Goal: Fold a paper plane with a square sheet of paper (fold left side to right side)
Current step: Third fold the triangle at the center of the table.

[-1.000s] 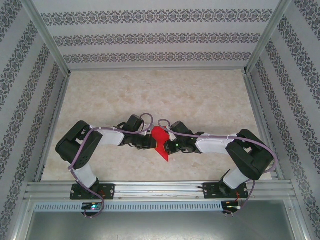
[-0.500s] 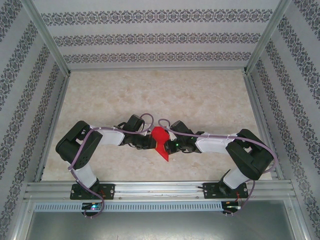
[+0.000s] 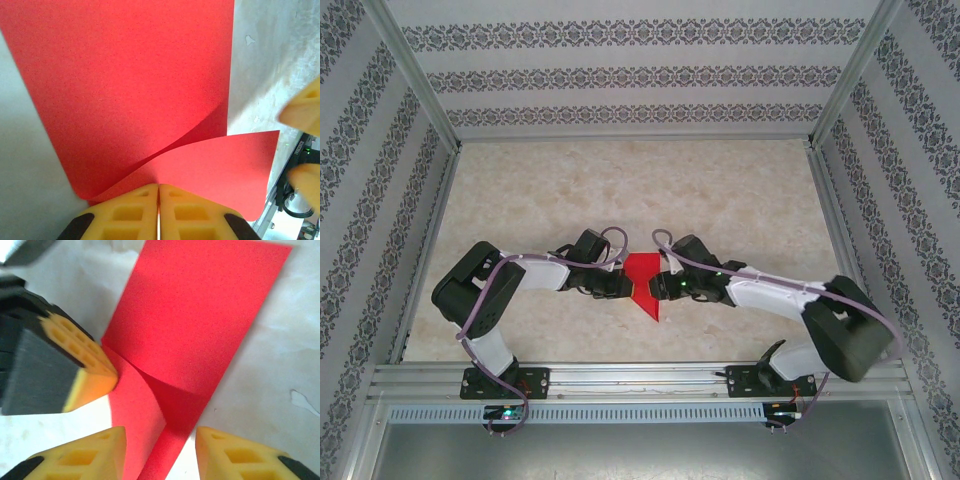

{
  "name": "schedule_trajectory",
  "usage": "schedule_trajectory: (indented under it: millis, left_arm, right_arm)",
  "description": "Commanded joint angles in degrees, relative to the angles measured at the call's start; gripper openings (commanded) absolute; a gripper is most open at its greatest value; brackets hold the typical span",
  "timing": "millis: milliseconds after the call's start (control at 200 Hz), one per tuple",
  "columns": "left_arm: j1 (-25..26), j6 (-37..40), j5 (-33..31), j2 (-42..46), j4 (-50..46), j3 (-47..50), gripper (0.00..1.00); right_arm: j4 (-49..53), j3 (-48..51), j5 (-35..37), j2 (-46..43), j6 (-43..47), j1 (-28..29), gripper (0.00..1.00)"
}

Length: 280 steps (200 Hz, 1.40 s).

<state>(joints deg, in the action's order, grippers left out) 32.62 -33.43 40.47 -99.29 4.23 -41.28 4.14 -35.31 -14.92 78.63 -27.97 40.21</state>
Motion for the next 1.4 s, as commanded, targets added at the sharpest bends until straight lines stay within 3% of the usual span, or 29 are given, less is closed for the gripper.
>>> schedule_trajectory:
  millis: [0, 170, 345, 675, 1394]
  left_arm:
    - [0.3, 0.5, -5.0, -2.7, -5.7, 1.2, 0.08]
    - [0.4, 0.4, -5.3, -2.6, -5.8, 1.0, 0.09]
    - [0.3, 0.6, -5.7, -2.7, -6.2, 0.7, 0.09]
    - [0.3, 0.7, -5.8, -2.7, -6.9, 0.3, 0.09]
    - [0.3, 1.3, -5.9, -2.8, -7.9, -0.3, 0.09]
  right_arm:
    - [1.7, 3.1, -2.0, -5.2, -2.8, -0.5, 0.42]
    - [-0.3, 7.4, -7.5, -11.6, -9.2, 1.6, 0.21]
    - [-5.7, 8.2, -8.7, -10.8, -14.4, 7.8, 0.05]
    - [-10.4, 4.8, -5.5, 0.5, -16.1, 10.7, 0.01]
    - [-9.5, 7.3, -4.2, 2.9, -16.7, 7.5, 0.00]
